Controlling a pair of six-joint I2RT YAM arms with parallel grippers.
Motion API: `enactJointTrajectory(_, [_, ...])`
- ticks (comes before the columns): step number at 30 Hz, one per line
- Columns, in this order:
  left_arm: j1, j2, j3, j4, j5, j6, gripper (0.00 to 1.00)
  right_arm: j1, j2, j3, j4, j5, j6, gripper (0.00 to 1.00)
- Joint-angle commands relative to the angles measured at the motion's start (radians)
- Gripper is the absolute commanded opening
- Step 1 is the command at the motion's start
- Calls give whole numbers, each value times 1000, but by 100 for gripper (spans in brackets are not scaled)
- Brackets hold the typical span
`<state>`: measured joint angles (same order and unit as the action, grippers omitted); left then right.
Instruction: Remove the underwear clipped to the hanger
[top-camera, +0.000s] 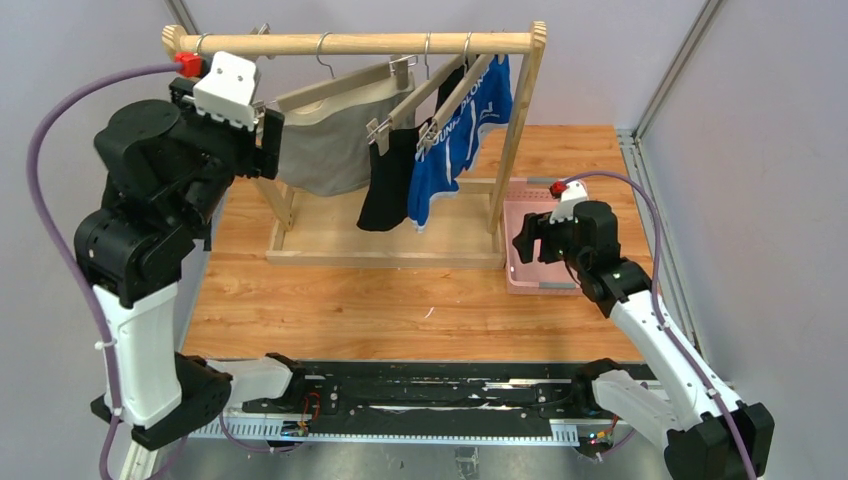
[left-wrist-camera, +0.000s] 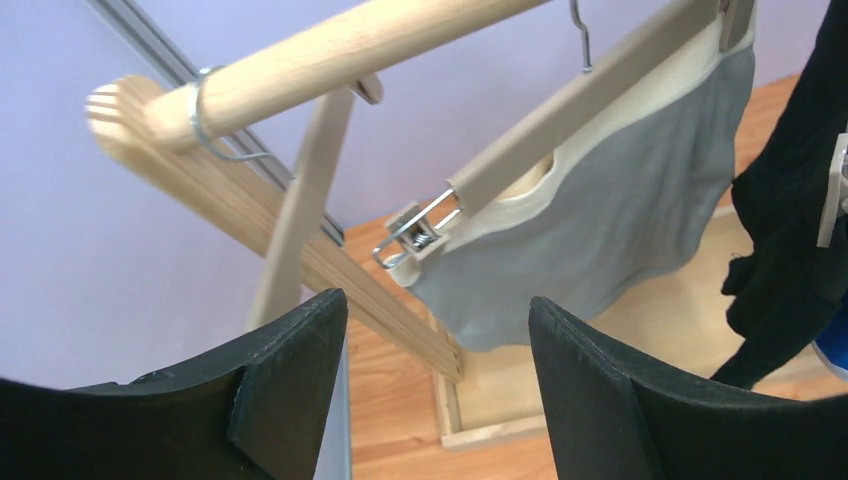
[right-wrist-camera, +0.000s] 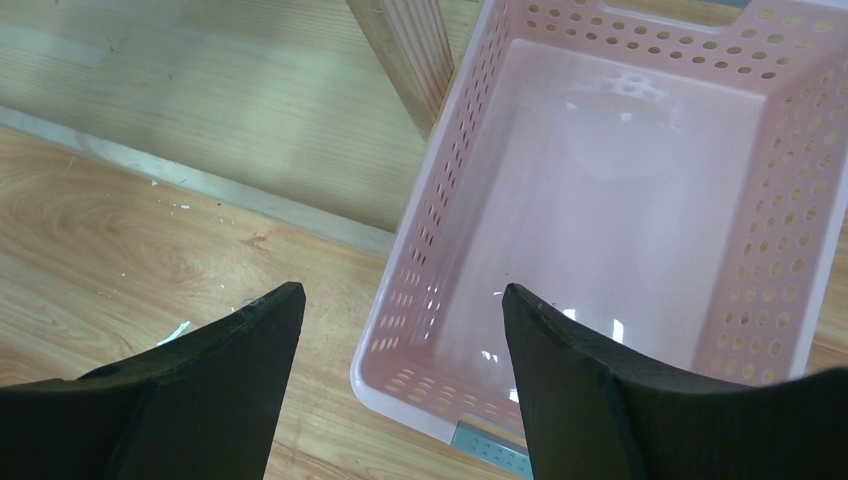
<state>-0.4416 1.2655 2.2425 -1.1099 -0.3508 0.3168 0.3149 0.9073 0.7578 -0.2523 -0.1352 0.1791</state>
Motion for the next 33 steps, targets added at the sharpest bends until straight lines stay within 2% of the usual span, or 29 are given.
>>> enactJointTrajectory(1, [4,-27,-60,132,-55,69,77,31,15,8,21,-17,-13,75])
enactJointTrajectory(6, [4,19,-41,161,-54,111,77,51,16,10,17,-8,-20,75])
enactJointTrajectory(15, [44,202,176,36,20,64,77,65,-14,-1,7,5,-18,75])
enactJointTrajectory(23, [53,221,159,36,61,36,76,67,-33,-11,-1,19,-23,74])
enactJointTrajectory(33, [53,218,115,39,91,13,70,69,-16,-11,5,19,-15,75])
